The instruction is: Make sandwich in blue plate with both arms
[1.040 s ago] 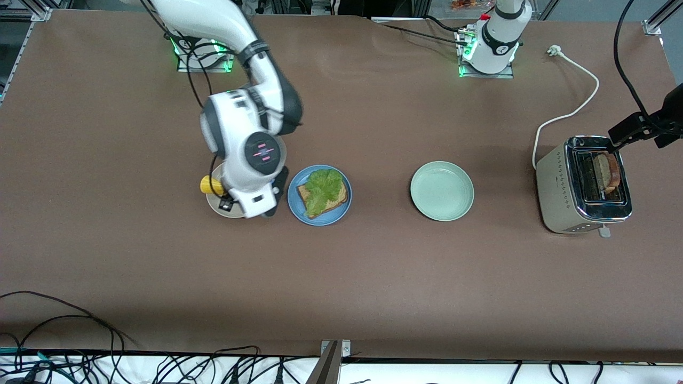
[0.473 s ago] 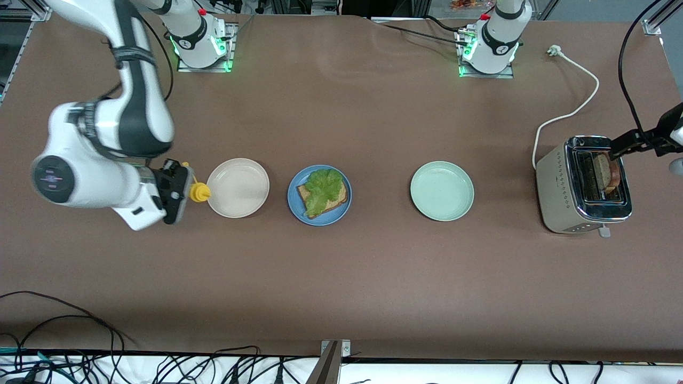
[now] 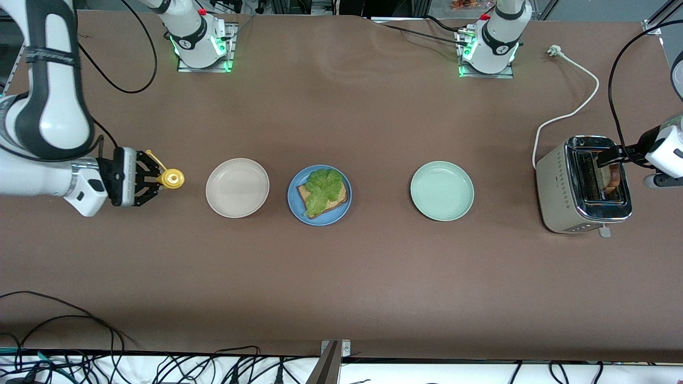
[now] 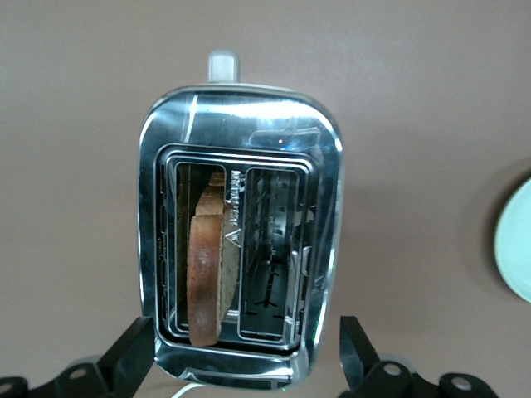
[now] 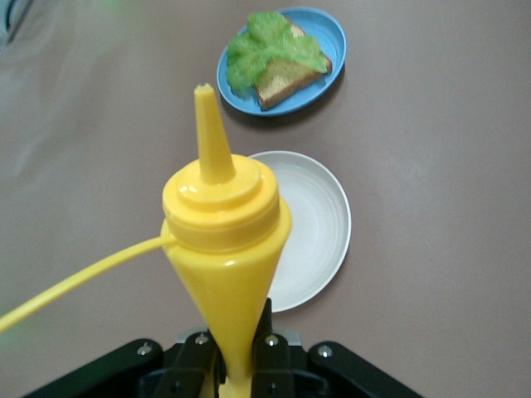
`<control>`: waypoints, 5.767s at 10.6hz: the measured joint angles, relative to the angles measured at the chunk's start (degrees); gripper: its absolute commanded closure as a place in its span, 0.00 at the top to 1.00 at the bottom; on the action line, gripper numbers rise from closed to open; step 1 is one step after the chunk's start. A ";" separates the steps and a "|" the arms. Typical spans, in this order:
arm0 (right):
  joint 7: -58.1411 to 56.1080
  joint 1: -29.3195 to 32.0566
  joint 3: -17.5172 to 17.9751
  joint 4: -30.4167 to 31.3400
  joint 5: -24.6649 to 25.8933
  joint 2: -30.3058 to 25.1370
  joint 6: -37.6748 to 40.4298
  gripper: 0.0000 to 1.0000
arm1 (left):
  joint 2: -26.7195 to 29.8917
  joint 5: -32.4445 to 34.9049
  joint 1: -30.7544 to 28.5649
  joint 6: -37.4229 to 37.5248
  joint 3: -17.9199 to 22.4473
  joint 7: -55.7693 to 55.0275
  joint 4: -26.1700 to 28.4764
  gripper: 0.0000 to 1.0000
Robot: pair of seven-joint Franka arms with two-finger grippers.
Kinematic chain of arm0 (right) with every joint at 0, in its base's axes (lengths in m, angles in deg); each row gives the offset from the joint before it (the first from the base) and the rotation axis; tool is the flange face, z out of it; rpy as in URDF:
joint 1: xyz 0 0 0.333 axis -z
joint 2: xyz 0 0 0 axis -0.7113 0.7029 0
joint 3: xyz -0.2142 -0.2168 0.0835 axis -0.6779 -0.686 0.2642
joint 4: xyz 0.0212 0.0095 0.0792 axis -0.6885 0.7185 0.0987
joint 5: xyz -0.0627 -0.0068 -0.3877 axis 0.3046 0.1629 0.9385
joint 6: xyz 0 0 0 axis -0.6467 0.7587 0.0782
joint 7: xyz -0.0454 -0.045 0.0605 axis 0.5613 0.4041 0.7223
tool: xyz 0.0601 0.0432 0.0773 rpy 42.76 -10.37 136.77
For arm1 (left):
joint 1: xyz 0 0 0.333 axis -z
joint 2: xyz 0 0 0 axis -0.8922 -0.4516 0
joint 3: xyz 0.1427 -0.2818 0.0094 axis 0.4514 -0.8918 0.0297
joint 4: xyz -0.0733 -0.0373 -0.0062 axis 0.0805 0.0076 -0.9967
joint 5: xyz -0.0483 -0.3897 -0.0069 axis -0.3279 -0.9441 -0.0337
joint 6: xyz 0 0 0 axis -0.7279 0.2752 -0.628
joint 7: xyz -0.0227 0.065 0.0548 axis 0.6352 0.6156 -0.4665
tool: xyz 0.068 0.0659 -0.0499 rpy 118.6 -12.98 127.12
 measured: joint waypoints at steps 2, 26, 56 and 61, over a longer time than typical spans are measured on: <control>-9.89 4.28 0.04 3.11 -4.80 0.37 0.61 0.14 | -1.50 3.28 -0.43 -2.26 0.00 0.13 2.56 0.94; -50.86 17.00 0.52 4.98 -20.81 18.10 6.72 1.00 | 0.04 3.62 -2.10 0.62 1.22 13.43 1.90 0.00; 105.01 15.03 19.11 0.26 32.68 -16.44 1.57 1.00 | -20.88 -46.50 26.32 -23.36 -22.41 -18.60 -12.69 0.00; 105.62 15.61 19.04 -1.32 32.72 -24.12 6.89 1.00 | -29.42 -48.39 31.86 -31.65 -22.45 -22.80 -19.72 0.00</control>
